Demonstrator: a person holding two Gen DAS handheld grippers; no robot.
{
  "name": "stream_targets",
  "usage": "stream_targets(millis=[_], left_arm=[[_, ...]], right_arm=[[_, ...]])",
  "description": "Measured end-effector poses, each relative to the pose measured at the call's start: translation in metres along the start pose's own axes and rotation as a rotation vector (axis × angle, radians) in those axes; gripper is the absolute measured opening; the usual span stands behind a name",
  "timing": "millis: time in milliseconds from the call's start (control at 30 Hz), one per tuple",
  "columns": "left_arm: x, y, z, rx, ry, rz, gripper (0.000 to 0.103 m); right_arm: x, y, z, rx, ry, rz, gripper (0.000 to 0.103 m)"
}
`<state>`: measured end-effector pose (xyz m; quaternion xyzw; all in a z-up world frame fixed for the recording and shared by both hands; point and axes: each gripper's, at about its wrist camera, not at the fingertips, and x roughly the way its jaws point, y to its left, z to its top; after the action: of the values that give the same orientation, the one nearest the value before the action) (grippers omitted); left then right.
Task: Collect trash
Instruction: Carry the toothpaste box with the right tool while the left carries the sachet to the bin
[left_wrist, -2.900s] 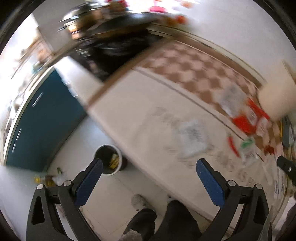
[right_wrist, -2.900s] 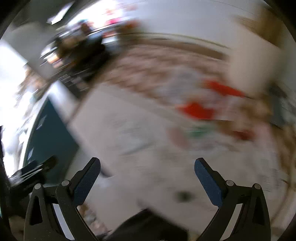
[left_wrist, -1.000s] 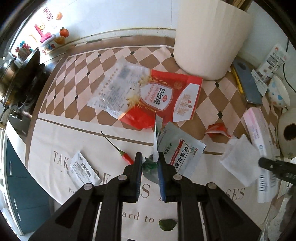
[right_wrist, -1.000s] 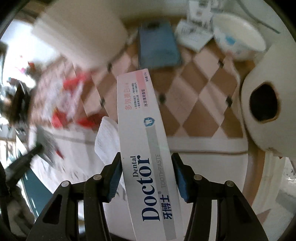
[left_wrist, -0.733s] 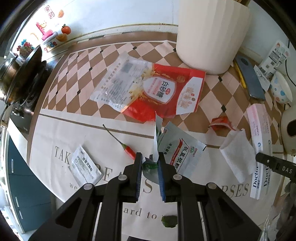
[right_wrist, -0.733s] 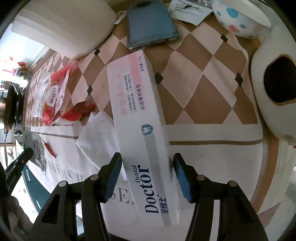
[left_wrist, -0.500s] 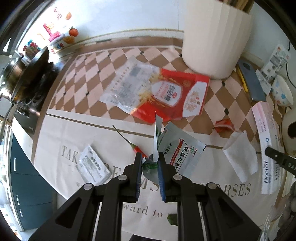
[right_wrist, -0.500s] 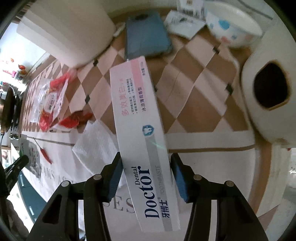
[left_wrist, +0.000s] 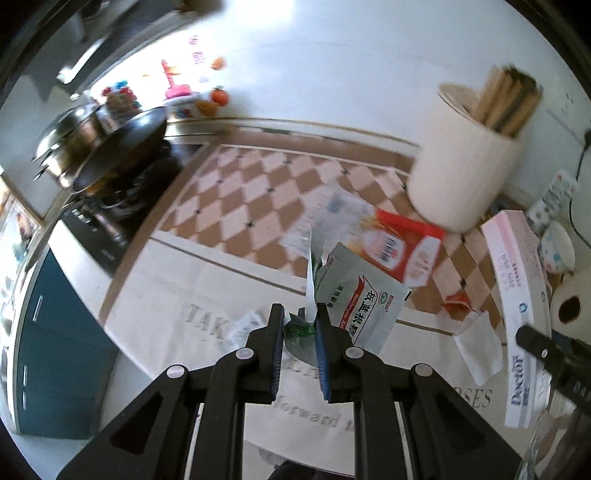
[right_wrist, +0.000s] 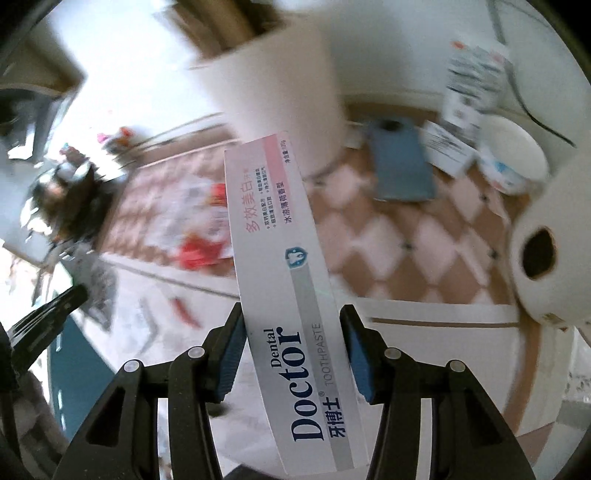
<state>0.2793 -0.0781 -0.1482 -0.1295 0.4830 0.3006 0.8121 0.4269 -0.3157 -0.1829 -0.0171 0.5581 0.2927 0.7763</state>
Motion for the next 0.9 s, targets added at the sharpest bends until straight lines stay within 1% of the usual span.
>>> stream_targets(millis=[167, 233, 300, 433, 467, 567, 633, 667, 733, 833, 867, 900], left_arm=[[-0.014, 0.056, -0.013, -0.089, -0.029, 0.045, 0.013], [-0.019, 0.084, -0.022, -0.136, -0.035, 0.070, 0.013], [-0.025, 0.116, -0.034, -0.188, -0.038, 0.107, 0.013], [-0.031, 0.186, -0.068, -0.302, -0.018, 0.174, 0.013], [-0.030, 0.205, -0.079, -0.333, -0.007, 0.194, 0.013], [-0.025, 0.253, -0.109, -0.415, 0.030, 0.236, 0.013], [-0.016, 0.288, -0.136, -0.482, 0.067, 0.260, 0.013], [-0.007, 0.310, -0.152, -0.518, 0.093, 0.271, 0.013], [0.008, 0.336, -0.176, -0.567, 0.131, 0.280, 0.013], [0.046, 0.385, -0.218, -0.644, 0.200, 0.287, 0.013], [0.066, 0.405, -0.236, -0.682, 0.229, 0.275, 0.013], [0.083, 0.418, -0.249, -0.709, 0.252, 0.262, 0.013]], right_arm=[[-0.001, 0.078, -0.007, -0.124, 0.006, 0.089, 0.053], [0.004, 0.115, -0.012, -0.190, 0.021, 0.120, 0.053], [0.009, 0.144, -0.018, -0.235, 0.036, 0.143, 0.053], [0.029, 0.222, -0.047, -0.361, 0.089, 0.194, 0.052], [0.033, 0.234, -0.053, -0.382, 0.099, 0.201, 0.052], [0.056, 0.293, -0.086, -0.474, 0.154, 0.232, 0.052], [0.074, 0.331, -0.110, -0.527, 0.192, 0.248, 0.052], [0.081, 0.343, -0.120, -0.544, 0.206, 0.253, 0.052], [0.108, 0.380, -0.150, -0.602, 0.252, 0.263, 0.052], [0.149, 0.423, -0.193, -0.673, 0.311, 0.264, 0.052], [0.161, 0.435, -0.207, -0.694, 0.329, 0.262, 0.052], [0.183, 0.451, -0.226, -0.721, 0.351, 0.253, 0.052]])
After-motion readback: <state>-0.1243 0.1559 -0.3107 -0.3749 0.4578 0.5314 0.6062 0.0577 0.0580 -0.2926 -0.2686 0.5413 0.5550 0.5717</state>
